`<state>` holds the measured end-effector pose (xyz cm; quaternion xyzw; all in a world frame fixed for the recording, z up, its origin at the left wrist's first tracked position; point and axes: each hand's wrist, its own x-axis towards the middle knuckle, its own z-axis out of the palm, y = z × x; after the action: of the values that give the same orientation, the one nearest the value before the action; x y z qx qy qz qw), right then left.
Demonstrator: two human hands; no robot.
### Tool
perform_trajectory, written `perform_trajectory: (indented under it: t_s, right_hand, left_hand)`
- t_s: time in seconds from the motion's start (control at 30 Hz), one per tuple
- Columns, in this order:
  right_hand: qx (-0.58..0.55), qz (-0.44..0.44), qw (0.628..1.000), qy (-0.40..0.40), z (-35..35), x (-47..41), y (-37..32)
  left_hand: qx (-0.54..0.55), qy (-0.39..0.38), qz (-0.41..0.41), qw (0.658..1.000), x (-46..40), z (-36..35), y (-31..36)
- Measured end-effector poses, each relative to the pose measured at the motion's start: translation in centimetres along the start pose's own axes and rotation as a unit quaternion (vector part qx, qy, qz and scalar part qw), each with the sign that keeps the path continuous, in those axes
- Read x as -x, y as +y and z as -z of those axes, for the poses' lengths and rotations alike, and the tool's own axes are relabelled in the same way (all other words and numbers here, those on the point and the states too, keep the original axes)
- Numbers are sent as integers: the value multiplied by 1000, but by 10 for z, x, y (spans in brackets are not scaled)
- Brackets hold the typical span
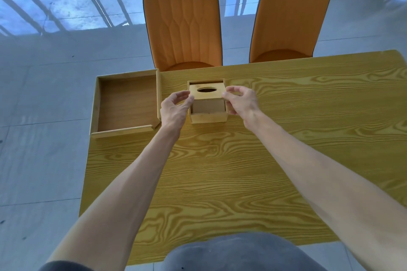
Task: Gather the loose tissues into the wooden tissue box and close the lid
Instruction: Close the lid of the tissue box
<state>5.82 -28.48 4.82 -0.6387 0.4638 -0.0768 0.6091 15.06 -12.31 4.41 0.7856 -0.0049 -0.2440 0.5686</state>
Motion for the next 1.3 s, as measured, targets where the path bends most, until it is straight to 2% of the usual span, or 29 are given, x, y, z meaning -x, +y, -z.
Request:
perform_trajectory:
  t_s: [0.2, 0.33, 0.57, 0.93, 1.17, 1.3]
  right_hand:
    - [79, 15, 996, 44, -1, 3, 23]
    - [101, 10, 994, 39, -2, -1, 33]
    - [64, -11, 998, 7, -6, -7, 49]
    - [73, -11, 997, -8, -5, -10, 52]
    - [174, 30, 984, -17, 2, -3, 30]
    - [242, 78, 966, -39, 10, 8, 10]
  left_hand:
    - [-26, 8, -6, 1000, 8, 0, -19]
    - [-45, 21, 7, 999, 5, -4, -26]
    - [-5, -13, 90, 996, -5, -4, -39]
    - [-27, -60, 104, 992, -12, 1, -36]
    - [-183, -145, 103, 967, -15, 9, -24]
    - [-288, -179, 62, 939, -10, 15, -6]
